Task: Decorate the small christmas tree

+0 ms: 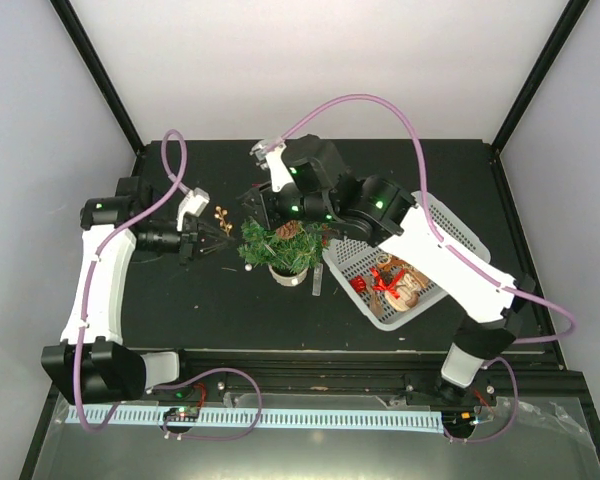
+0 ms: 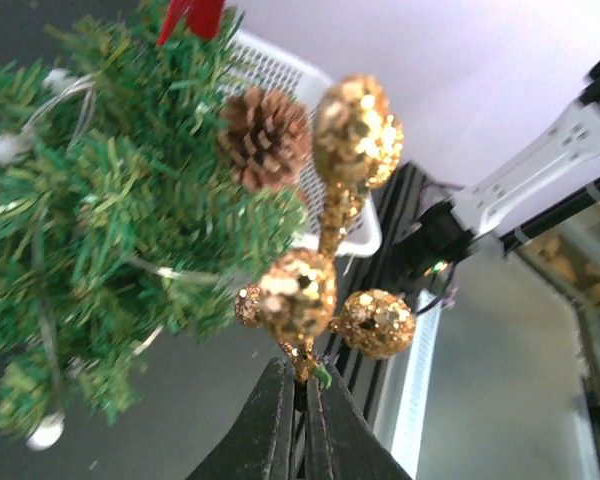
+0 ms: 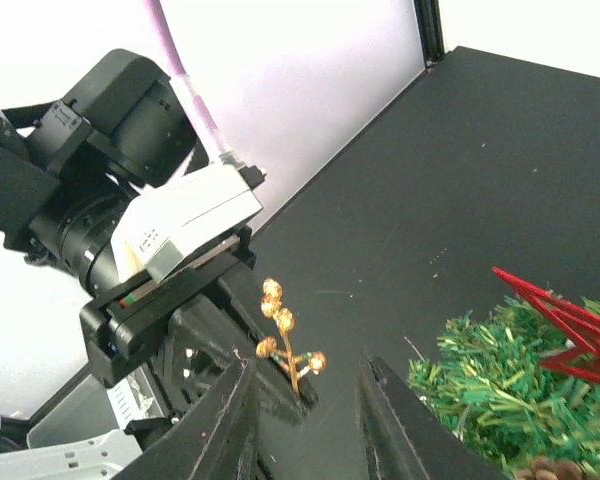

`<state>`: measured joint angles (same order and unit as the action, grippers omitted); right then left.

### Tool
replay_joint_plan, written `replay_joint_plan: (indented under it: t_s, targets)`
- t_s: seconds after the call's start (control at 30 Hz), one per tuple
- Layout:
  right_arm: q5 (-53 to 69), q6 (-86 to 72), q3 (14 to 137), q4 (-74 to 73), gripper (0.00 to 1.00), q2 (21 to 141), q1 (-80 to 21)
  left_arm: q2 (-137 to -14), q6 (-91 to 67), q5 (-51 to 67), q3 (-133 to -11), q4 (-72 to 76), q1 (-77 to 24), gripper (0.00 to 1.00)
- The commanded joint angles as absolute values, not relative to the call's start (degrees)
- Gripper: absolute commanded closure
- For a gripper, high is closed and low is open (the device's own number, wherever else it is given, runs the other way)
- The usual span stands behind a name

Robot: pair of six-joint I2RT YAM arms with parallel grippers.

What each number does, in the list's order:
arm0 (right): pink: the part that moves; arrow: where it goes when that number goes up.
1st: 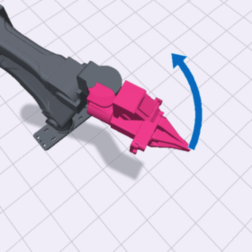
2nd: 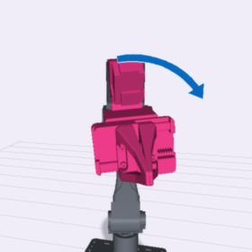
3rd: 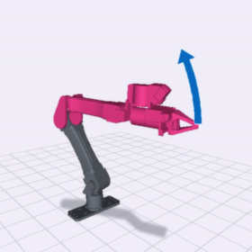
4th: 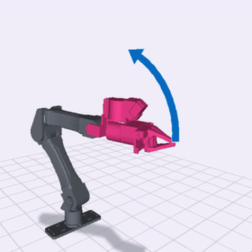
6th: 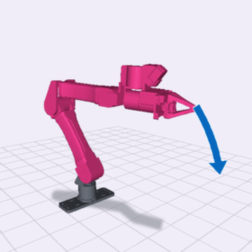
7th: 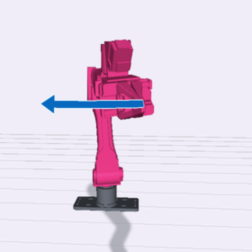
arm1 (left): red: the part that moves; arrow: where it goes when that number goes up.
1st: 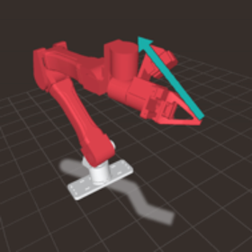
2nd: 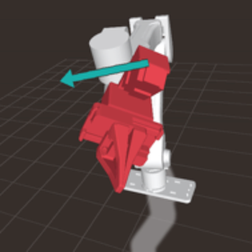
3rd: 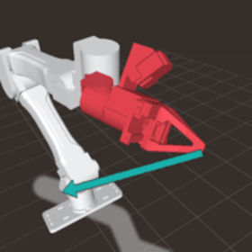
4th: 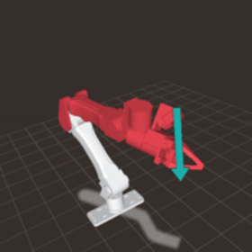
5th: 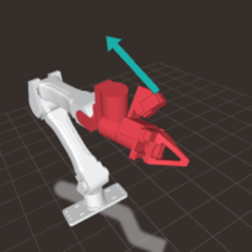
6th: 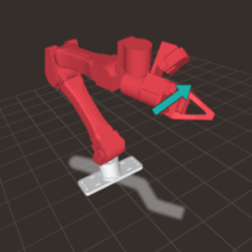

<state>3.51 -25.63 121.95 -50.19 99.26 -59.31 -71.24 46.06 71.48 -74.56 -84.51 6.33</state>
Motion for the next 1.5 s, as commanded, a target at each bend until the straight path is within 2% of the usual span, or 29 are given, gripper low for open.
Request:
replay_joint_plan:
  t_s: [0.0, 0.23, 0.37, 0.53, 0.67, 0.9, 1.07, 1.2, 1.33, 1.47]
  targets:
    - [1.33, -25.63, 116.81, -47.38, 0.7, 94.11, -59.06, -71.68, 49.83, 59.16, -80.51, -88.81, 6.81, 0.98]
    - [-5.67, -31.55, 105.49, -46.04, 0.69, 83.45, -59.06, -73.03, 50.21, 39.62, -90.4, -88.95, 6.96, 0.98]
    - [-10.03, -38.74, 99.53, -46.97, 0.69, 76.35, -59.05, -75.88, 52.19, 28.67, -92.68, -89.03, 6.98, 0.98]
    - [-11.79, -42.97, 97.05, -51.75, 0.69, 70.38, -59.06, -78.09, 54.59, 20.5, -92.97, -88.72, 6.78, 0.98]
    - [-11.44, -42.55, 97.19, -55.08, 0.69, 67.45, -58.99, -79.88, 52.24, 17.52, -94.72, -88.94, 5.3, 0.98]
    - [-6.37, -35.85, 99.99, -62.89, 0.7, 67.06, -59.02, -81.04, 49.11, 12.04, -93.95, -88.83, -4.13, 0.98]
    - [-7.47, -34.23, 98.77, -66.67, 0.7, 65.54, -59.0, -85.24, 46.91, 7.02, -94.49, -89.03, -7.34, 0.98]
    - [-11.06, -34.52, 98.98, -67.09, 0.7, 65.05, -58.93, -87.31, 47.66, 9.13, -95.43, -89.01, -8.28, 0.98]
    - [-17.13, -35.77, 105.03, -71.91, 0.7, 67.22, -58.73, -89.57, 48.2, 13.01, -95.81, -89.03, -8.46, 0.98]
    - [-20.63, -36.96, 103.87, -71.2, 0.7, 66.18, -58.69, -92.86, 47.25, 15.15, -97.07, -89.03, -8.49, 0.98]
